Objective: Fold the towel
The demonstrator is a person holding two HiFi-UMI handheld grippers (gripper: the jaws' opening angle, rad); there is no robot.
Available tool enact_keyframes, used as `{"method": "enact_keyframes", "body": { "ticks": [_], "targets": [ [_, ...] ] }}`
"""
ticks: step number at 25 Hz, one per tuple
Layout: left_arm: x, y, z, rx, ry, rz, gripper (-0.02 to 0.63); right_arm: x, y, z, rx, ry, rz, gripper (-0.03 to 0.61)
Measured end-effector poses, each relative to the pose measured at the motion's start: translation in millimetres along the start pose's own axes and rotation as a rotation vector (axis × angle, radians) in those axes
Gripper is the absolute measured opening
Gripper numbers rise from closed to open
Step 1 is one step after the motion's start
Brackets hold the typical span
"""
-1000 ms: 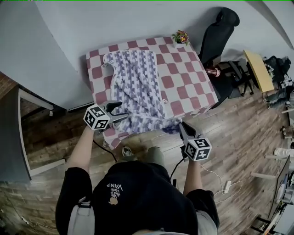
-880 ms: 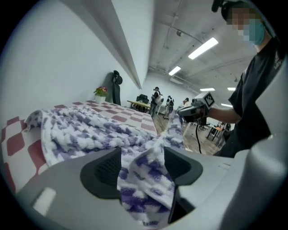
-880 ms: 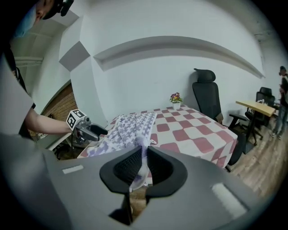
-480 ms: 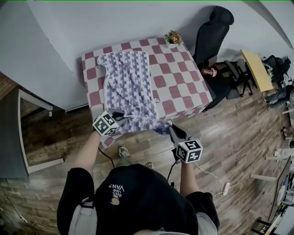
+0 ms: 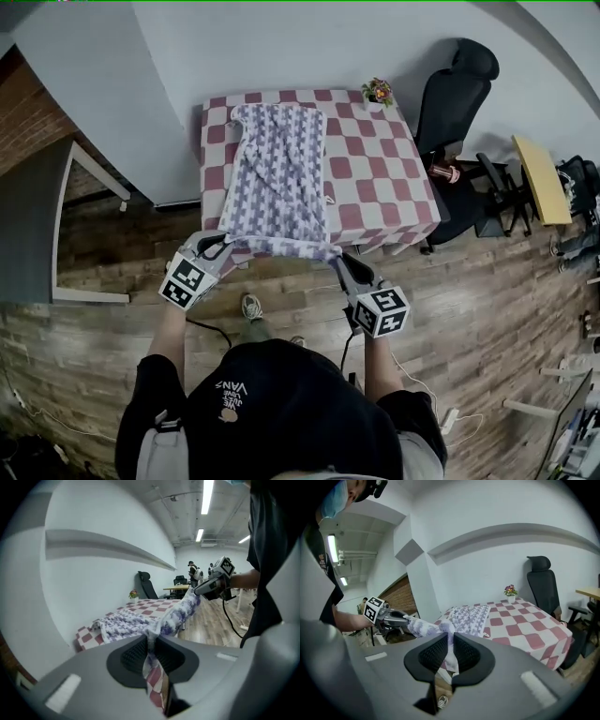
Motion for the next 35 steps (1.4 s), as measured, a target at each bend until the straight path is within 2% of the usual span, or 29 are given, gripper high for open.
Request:
{"method": "enact_keyframes", "body": {
  "ticks": [4,7,12,16,21,27,35],
  "targets": [
    [-30,-30,47,-0.052,-0.124,-0.061,0.049,16,-10,21,-0.04,-0.062,0.044,0.043],
    [-58,-41,75,-0.063,-0.177,-0.1,0.049,27,-13,41,-0.055,-0.097,0.071,0.043],
    [-101,-49,112,-0.073,-0.219,-0.12,0.051,43,-8,78,-0.065,-0.139,0.086,0.043],
    [-131,-47,129,-0.041,-0.232,-0.13,0.051,49,4,103,-0.051,-0.153,0.084,0.043],
    [-149,-49,134,-0.043,-0.252,-0.121,0.051,51,10,122,-0.057,-0.147,0.07,0.043],
    [-121,-54,108,-0.072,-0.251,-0.137,0.051,37,-1,100,-0.087,-0.1,0.079,0.043],
    [-40,-76,60,-0.091,-0.247,-0.176,0.051,11,-41,28,-0.119,-0.034,0.118,0.043]
  ]
}}
Point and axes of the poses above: the fingertips, and each gripper's own axes: z backward along the fingers, x to its left, y out of its underside, the point moved 6 cm from there along z, backward along the fingers, and after that the axes turned 10 degrees about -x, right-handed, at the moved point
